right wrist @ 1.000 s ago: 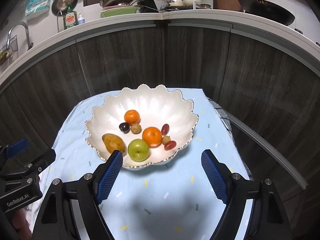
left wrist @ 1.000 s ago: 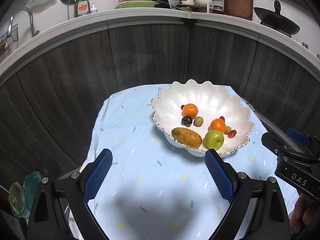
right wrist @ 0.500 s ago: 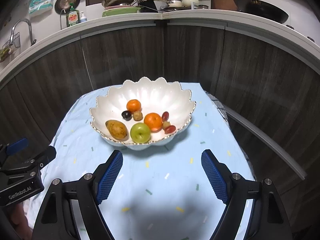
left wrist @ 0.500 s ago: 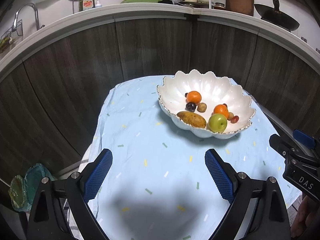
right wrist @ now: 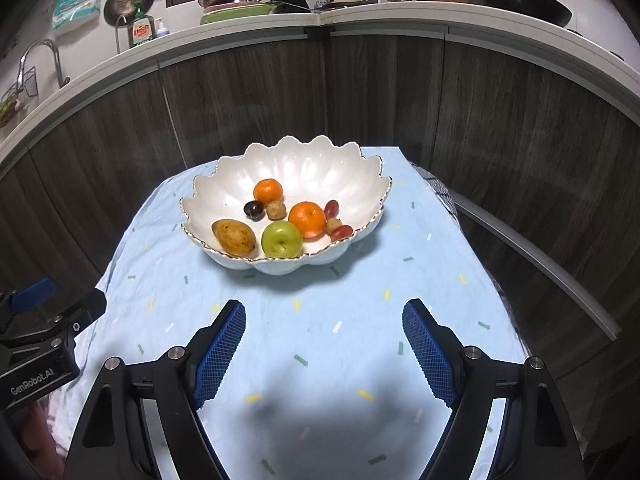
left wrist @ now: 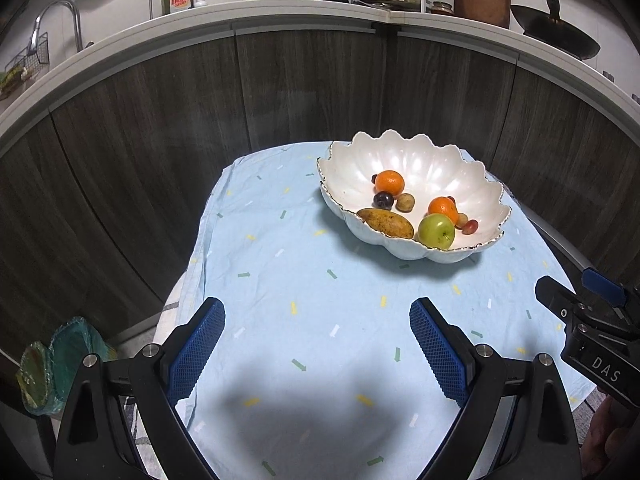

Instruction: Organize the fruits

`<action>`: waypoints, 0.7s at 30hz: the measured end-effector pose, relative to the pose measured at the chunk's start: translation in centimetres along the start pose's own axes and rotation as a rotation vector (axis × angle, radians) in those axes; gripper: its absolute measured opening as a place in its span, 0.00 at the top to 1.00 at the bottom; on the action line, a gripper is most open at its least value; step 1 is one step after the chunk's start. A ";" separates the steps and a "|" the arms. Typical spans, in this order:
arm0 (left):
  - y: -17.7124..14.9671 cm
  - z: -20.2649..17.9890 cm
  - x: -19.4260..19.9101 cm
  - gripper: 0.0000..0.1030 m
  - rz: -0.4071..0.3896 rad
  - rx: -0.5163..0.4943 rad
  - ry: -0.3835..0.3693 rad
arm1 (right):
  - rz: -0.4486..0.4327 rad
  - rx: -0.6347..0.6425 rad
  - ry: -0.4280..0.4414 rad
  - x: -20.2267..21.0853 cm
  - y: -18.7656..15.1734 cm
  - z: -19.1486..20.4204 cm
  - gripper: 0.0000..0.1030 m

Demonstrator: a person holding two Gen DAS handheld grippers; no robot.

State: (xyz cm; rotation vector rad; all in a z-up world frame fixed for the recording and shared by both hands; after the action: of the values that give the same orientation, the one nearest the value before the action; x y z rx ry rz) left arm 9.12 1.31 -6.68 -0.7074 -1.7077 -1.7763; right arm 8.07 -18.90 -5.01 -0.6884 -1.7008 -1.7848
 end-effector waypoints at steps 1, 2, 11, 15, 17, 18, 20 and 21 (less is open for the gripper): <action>-0.1 -0.1 0.0 0.08 0.001 -0.001 -0.001 | 0.001 0.000 0.001 0.0 0.0 0.0 0.21; -0.1 -0.1 0.0 0.08 0.002 -0.001 0.000 | 0.002 -0.001 0.002 0.0 -0.1 0.0 0.21; -0.1 -0.1 0.1 0.08 0.002 -0.002 0.000 | -0.004 -0.010 0.005 0.1 -0.1 -0.3 0.21; -0.2 -0.1 0.2 0.08 0.000 -0.002 -0.001 | -0.004 -0.010 0.004 0.1 0.0 -0.3 0.21; -0.2 -0.1 0.2 0.08 0.000 -0.001 -0.002 | -0.005 -0.010 0.004 0.1 0.0 -0.3 0.21; -0.2 -0.1 0.2 0.08 0.000 -0.001 -0.002 | -0.005 -0.009 0.005 0.1 0.0 -0.3 0.21; -0.2 -0.1 0.3 0.08 0.000 -0.001 -0.003 | -0.006 -0.009 0.005 0.1 0.0 -0.3 0.21; -0.2 -0.1 0.2 0.08 0.000 -0.001 -0.002 | -0.006 -0.009 0.005 0.1 0.0 -0.4 0.21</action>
State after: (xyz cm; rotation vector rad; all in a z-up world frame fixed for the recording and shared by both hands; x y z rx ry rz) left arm 8.82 1.17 -6.64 -0.7102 -1.7079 -1.7772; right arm 8.00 -19.26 -4.99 -0.6827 -1.6942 -1.7976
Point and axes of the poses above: each gripper's, at about its wrist camera, not at the fingertips, and x roughly against the way its jaws point, z to its left, y to its top, the point moved 3 cm from there along -x, roughly the way its jaws point, and after that the axes turned 2 degrees about y, right-handed, at the moved point
